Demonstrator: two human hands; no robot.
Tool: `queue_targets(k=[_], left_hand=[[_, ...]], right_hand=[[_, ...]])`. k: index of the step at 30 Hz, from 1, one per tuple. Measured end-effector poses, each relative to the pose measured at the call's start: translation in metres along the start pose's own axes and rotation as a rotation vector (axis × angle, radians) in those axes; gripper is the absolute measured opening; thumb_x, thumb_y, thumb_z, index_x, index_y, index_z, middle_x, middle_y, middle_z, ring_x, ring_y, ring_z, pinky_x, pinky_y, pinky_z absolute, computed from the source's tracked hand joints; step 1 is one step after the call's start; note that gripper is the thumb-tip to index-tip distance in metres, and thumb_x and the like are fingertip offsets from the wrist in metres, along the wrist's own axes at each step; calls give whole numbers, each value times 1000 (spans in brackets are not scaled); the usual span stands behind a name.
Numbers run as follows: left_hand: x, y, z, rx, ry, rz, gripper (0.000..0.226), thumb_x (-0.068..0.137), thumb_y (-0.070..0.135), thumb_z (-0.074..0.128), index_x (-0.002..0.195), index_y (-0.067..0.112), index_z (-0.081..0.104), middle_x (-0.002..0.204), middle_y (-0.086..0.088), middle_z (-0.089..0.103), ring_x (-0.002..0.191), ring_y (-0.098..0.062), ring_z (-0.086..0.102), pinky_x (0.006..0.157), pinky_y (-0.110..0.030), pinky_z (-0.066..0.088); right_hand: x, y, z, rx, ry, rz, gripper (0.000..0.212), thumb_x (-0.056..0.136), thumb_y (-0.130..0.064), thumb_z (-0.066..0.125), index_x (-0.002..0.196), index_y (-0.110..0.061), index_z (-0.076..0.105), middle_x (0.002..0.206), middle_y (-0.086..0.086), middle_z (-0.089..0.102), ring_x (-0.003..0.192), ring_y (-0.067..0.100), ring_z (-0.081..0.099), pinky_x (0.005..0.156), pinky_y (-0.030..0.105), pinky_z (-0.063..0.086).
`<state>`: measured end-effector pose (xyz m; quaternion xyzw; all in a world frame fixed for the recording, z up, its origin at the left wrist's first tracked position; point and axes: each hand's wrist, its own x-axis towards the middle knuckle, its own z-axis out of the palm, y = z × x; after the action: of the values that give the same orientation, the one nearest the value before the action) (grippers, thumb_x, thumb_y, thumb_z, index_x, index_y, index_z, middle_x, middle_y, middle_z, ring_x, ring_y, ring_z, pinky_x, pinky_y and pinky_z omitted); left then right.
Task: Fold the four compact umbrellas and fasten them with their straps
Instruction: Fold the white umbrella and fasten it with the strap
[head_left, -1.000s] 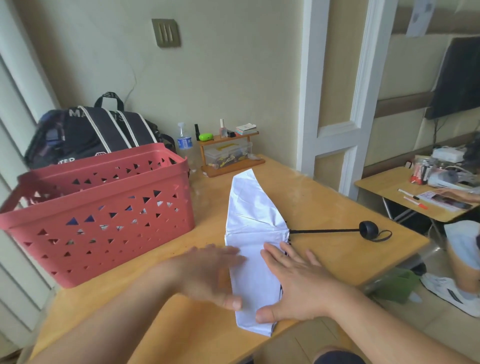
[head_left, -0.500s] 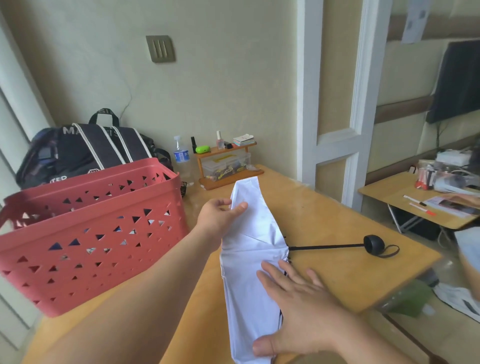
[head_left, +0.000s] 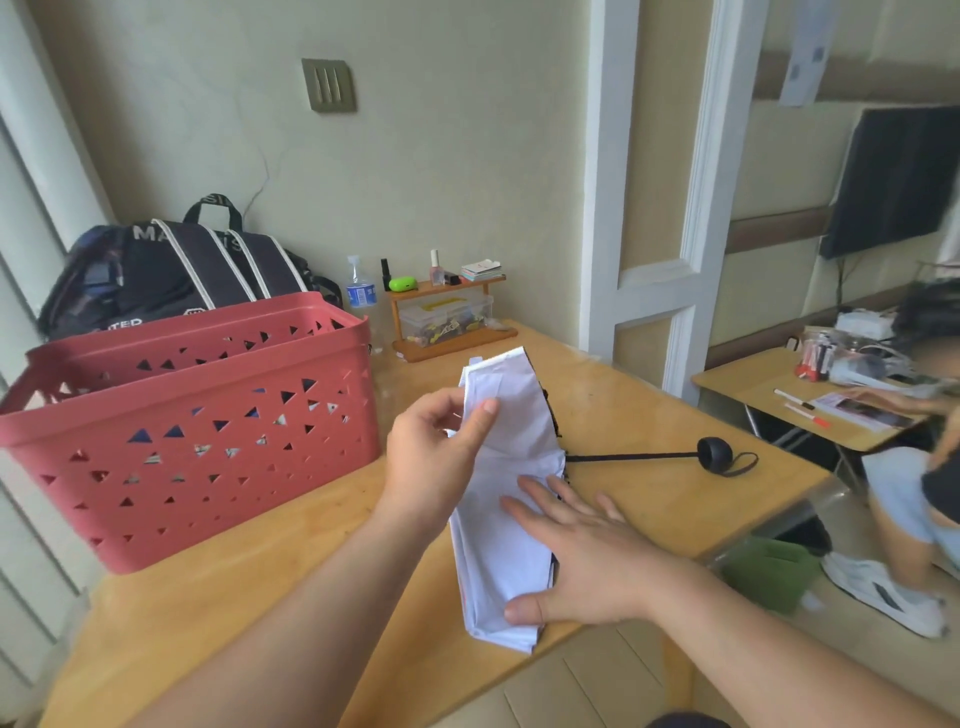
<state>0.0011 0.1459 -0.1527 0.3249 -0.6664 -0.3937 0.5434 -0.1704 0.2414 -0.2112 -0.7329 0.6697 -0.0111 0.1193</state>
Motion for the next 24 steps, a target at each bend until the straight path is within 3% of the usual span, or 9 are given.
queue_targets(k=[4,11,14,17,24], left_hand=[[-12,15,-3,-56,37,-2,6,93,28,80,94,22,80,93,1,79,96,-31,71,90,-49,57],[-20,34,-4,-55,82,-4,19,89,24,82,90,16,65,86,3,73,82,-8,68,78,-31,52],[-20,39,-2,-67,128,-9,31,85,23,86,97,28,57,86,8,72,80,-5,68,77,-26,50],[-19,42,-2,-44,131,0,36,84,26,87,103,41,60,85,9,74,83,-8,69,79,-27,54],[-22,42,-8,33,119,24,30,89,22,83,109,41,73,84,13,74,85,1,69,82,-15,52]], right_hand=[[0,-2,-1,-35,-18,14,115,68,-100,40,160,-50,-9,167,-22,-26,154,9,-27,125,58,-7],[1,-4,-2,-47,-51,40,113,70,-99,41,160,-51,-8,167,-23,-26,155,10,-26,125,59,-8],[0,-5,-4,-44,-59,46,114,69,-100,41,160,-52,-8,166,-23,-26,155,10,-26,125,59,-8],[-1,-6,-5,-43,-64,47,113,70,-99,42,160,-51,-8,167,-22,-25,155,11,-25,125,59,-9],[-1,-6,-6,-26,-58,43,115,69,-98,44,160,-50,-7,168,-22,-24,156,11,-24,125,60,-8]])
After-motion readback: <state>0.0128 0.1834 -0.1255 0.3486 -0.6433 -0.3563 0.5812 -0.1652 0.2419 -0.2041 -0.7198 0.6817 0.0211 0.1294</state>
